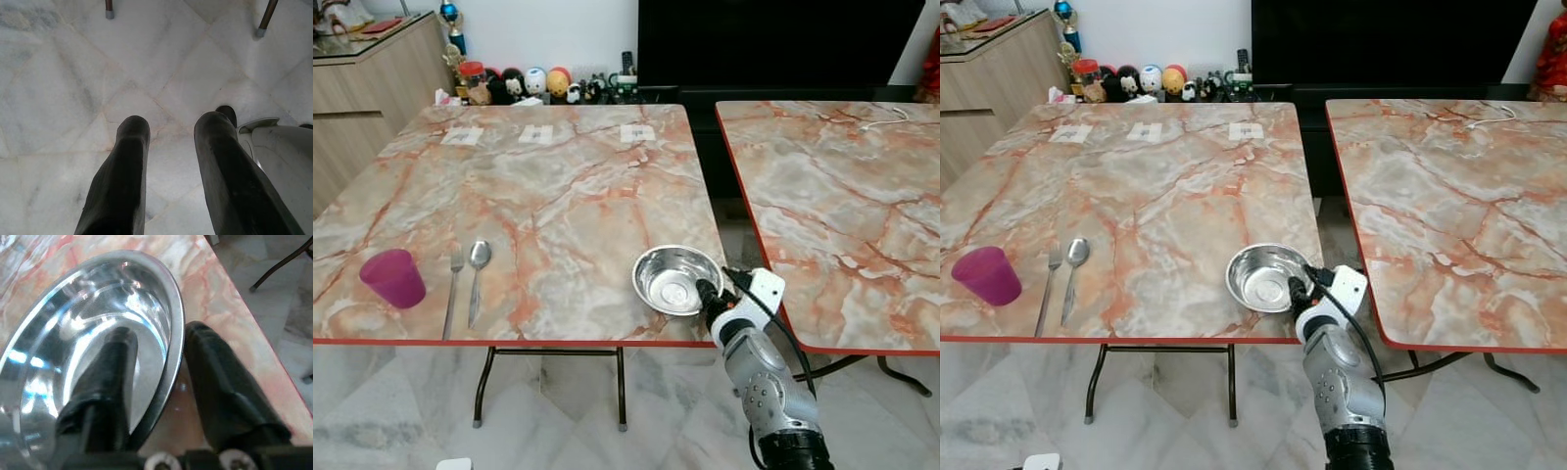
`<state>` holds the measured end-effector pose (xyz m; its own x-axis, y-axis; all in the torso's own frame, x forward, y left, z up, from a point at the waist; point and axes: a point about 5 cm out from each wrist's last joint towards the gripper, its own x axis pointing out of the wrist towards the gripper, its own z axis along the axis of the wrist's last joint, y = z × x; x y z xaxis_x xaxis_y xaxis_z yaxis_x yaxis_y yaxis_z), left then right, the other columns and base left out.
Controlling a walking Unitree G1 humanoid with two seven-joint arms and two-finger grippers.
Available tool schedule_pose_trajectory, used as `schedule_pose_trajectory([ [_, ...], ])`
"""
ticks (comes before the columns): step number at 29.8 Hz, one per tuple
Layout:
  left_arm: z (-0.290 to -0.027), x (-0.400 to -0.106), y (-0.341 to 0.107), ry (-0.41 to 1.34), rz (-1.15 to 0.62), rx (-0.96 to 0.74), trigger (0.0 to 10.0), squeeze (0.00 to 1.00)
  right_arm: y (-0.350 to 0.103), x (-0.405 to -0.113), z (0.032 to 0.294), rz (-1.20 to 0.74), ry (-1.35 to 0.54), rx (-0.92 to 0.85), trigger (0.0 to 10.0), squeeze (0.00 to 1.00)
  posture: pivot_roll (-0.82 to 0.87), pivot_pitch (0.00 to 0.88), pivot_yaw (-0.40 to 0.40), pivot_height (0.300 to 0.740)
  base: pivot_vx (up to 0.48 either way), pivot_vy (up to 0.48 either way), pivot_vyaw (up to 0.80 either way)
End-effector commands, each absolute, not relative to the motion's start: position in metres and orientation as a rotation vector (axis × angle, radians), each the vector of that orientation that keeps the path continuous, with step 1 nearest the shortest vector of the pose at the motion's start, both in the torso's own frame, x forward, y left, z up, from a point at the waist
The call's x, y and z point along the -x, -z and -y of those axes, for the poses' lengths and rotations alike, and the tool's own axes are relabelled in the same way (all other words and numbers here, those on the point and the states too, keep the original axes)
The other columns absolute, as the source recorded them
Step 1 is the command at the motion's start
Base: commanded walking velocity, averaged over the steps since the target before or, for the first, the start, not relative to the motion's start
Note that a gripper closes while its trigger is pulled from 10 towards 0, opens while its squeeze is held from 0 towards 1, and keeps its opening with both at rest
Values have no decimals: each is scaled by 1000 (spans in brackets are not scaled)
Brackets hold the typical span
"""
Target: Setting the table
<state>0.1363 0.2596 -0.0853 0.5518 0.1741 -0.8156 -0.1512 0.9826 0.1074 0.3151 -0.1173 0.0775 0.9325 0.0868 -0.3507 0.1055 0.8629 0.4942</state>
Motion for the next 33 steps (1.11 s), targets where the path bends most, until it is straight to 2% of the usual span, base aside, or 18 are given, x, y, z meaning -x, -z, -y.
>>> schedule_pose_trajectory([
  [1, -261, -134, 86, -192, -980, -32, 10000, 0, -79, -317, 115, -384, 5, -540, 0, 0, -57, 0, 30, 740, 0, 0, 0],
  [23, -260, -134, 86, -181, -985, -30, 10000, 0, -73, -317, 118, -410, 30, -534, 0, 0, -57, 0, 28, 740, 0, 0, 0],
  [32, -260, -134, 86, -176, -987, -42, 10000, 0, -107, -323, 132, -108, 62, -661, 0, 0, -63, 0, 32, 740, 0, 0, 0],
  [33, -261, -134, 86, -173, -989, -56, 10000, 0, -113, -322, 133, -59, 55, -660, 10000, 0, -65, 0, 32, 740, 0, 0, 0],
])
